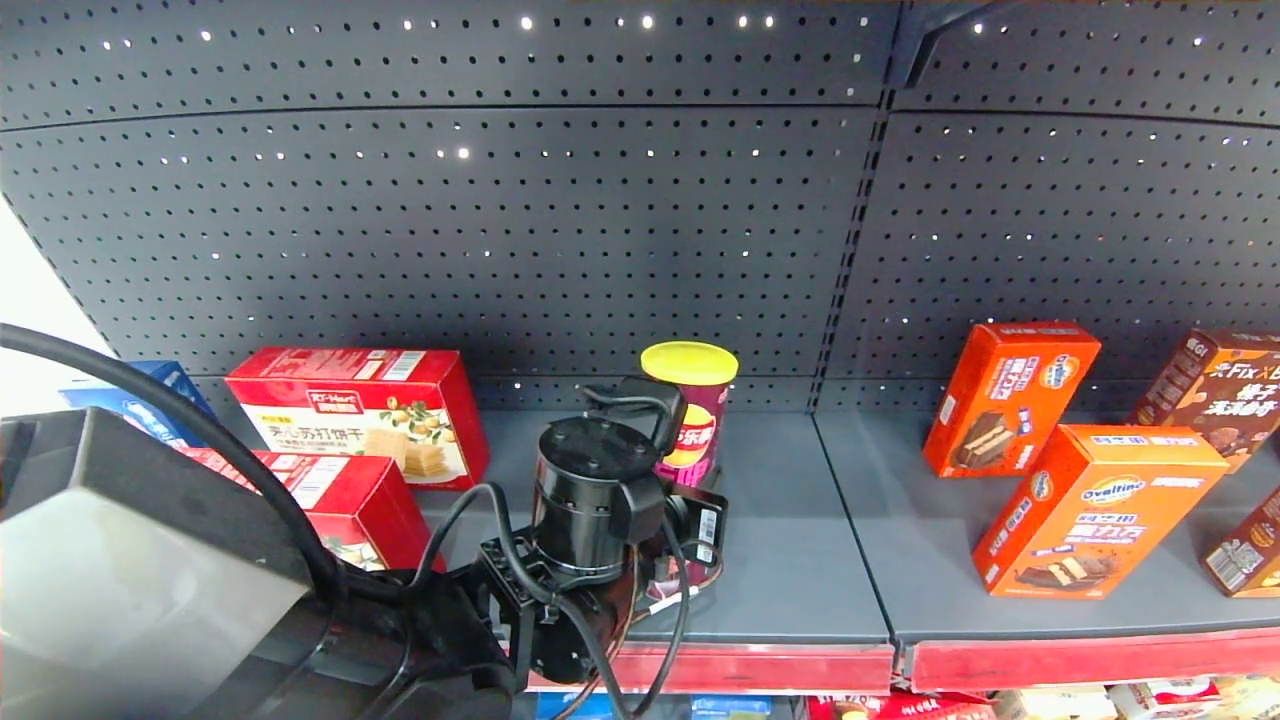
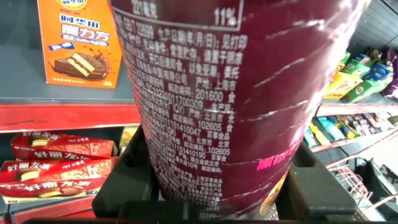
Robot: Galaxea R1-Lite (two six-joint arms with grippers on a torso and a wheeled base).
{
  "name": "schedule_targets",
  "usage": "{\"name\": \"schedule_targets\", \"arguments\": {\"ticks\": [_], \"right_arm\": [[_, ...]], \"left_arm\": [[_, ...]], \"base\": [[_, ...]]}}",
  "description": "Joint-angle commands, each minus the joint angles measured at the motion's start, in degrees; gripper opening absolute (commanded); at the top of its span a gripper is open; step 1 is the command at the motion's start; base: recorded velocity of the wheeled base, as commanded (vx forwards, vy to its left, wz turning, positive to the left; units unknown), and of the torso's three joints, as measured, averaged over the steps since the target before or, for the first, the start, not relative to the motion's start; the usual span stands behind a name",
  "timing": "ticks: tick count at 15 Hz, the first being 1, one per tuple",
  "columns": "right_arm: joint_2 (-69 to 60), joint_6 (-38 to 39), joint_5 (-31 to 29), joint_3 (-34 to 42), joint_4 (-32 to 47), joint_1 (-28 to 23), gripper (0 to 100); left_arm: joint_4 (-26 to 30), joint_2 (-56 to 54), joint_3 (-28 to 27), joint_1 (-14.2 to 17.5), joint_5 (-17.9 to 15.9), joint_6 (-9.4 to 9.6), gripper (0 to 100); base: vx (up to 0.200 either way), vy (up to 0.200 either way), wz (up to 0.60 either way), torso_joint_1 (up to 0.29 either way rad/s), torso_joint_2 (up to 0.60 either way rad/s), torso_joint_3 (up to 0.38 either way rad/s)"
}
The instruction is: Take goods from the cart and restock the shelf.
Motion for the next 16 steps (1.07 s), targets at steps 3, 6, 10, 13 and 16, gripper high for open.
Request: {"name": "schedule_targets", "arguments": {"ticks": [3,6,10,13,16], "right_arm": [[-0.02,-0.01,0.04,0.03,-0.01,-0.02,0],[-0.02,-0.01,0.04,0.03,-0.01,-0.02,0],[-0.02,-0.01,0.04,0.03,-0.01,-0.02,0],[-0.02,-0.01,0.13,0.03,-0.01,0.07,0],[-0.02,-0.01,0.04,-0.06,-0.01,0.07,0]], "left_arm": [[-0.02,-0.01,-0.03,0.00,0.10,-0.01,100],[-0.02,-0.01,-0.03,0.00,0.19,-0.01,100],[-0.11,-0.01,-0.38,-0.35,0.10,0.08,100],[-0.11,-0.01,-0.20,-0.44,0.19,0.08,100],[-0.02,-0.19,0.50,-1.40,1.95,0.08,100]], "base": [[0.000,0.000,0.00,0.000,0.00,0.000],[0.000,0.000,0.00,0.000,0.00,0.000],[0.000,0.000,0.00,0.000,0.00,0.000],[0.000,0.000,0.00,0.000,0.00,0.000],[0.000,0.000,0.00,0.000,0.00,0.000]]}}
